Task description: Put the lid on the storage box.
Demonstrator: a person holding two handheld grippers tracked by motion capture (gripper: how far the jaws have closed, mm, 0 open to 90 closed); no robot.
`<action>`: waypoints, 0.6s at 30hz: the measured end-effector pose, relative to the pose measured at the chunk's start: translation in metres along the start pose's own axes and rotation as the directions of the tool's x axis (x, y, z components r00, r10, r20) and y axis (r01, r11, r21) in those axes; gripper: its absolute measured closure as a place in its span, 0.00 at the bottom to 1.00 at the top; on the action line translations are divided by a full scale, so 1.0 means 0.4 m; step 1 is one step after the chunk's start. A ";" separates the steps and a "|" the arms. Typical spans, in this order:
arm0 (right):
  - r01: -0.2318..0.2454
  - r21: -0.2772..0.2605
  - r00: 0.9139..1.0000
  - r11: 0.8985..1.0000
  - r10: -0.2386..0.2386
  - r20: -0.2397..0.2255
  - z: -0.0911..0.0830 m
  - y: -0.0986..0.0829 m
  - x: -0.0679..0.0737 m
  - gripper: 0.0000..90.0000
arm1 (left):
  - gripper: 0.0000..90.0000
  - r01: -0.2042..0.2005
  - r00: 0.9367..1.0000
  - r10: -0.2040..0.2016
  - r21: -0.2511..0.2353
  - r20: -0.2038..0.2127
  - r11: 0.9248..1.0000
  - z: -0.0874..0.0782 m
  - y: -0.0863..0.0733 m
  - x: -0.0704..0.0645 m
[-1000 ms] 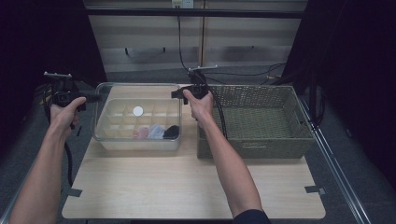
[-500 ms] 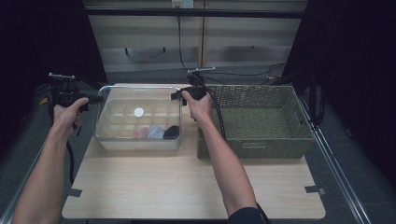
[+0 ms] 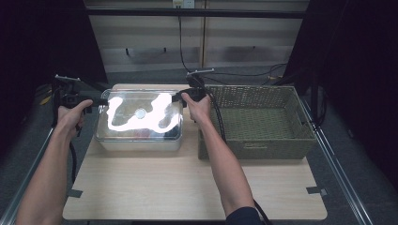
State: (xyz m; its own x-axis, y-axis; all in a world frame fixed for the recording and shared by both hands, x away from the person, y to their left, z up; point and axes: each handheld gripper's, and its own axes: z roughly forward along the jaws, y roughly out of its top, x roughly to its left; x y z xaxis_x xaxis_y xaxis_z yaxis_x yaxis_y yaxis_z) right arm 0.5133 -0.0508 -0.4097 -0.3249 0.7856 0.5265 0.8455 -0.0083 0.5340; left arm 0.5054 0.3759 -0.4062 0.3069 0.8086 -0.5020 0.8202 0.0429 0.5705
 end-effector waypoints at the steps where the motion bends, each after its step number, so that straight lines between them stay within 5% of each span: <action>1: -0.003 0.004 1.000 1.000 0.003 0.002 0.002 0.000 0.000 0.60 | 0.71 0.000 1.000 0.000 0.000 -0.001 1.000 0.001 0.000 -0.001; 18: -0.017 0.063 0.997 0.998 0.012 0.075 0.025 0.007 0.012 0.54 | 0.65 0.003 1.000 -0.003 0.019 0.005 1.000 0.029 -0.015 0.015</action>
State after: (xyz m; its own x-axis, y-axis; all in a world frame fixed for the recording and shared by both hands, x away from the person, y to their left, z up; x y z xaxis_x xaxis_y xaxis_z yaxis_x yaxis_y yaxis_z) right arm 0.5185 -0.0408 -0.4123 -0.2818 0.8297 0.4819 0.8758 0.0173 0.4823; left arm 0.5077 0.3736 -0.4201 0.3066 0.8054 -0.5073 0.8300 0.0347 0.5567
